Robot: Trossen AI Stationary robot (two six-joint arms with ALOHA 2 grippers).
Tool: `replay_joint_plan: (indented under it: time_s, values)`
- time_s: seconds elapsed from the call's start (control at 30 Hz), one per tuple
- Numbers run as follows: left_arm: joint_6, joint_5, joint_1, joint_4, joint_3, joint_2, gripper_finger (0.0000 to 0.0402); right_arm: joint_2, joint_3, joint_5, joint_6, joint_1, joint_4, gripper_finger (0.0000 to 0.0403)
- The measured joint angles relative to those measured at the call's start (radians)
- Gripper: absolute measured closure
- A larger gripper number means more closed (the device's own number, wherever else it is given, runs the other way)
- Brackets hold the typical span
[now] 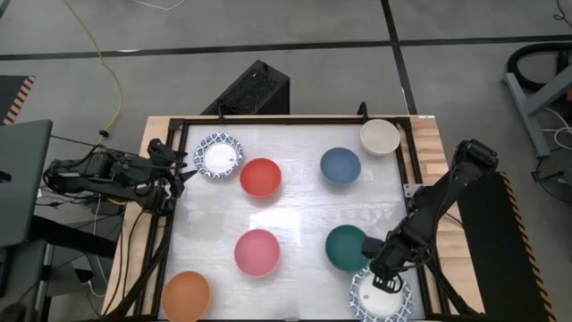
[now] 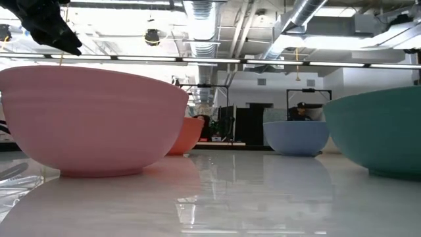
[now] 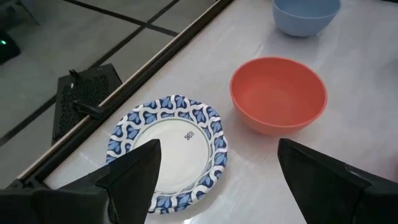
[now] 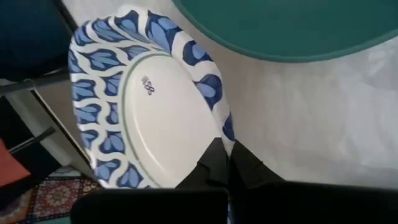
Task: Nest bowls inside each other
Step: Stack the white pattern bowl on top of the white pattern bowl
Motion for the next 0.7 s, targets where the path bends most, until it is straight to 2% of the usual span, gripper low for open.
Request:
replay_joint_plan:
  time_s: [0.17,0.23,0.53,0.7]
  values:
    - [-0.001,0.009,0.000,-0.003,0.000,0.000,0.0088,0.000,0.110,0.003,-0.028,-0.039,-0.125,0.0401]
    - [-0.004,0.009,0.000,-0.012,0.000,0.000,0.0088,0.000,0.159,0.037,-0.046,-0.055,-0.151,0.0401]
    - [0.001,0.009,0.000,-0.025,0.000,0.000,0.0088,0.000,0.403,0.336,-0.234,-0.150,-0.180,0.0402]
    - [0.004,0.009,0.000,-0.026,0.000,0.000,0.0088,0.000,0.500,0.522,-0.276,-0.257,-0.181,0.0401]
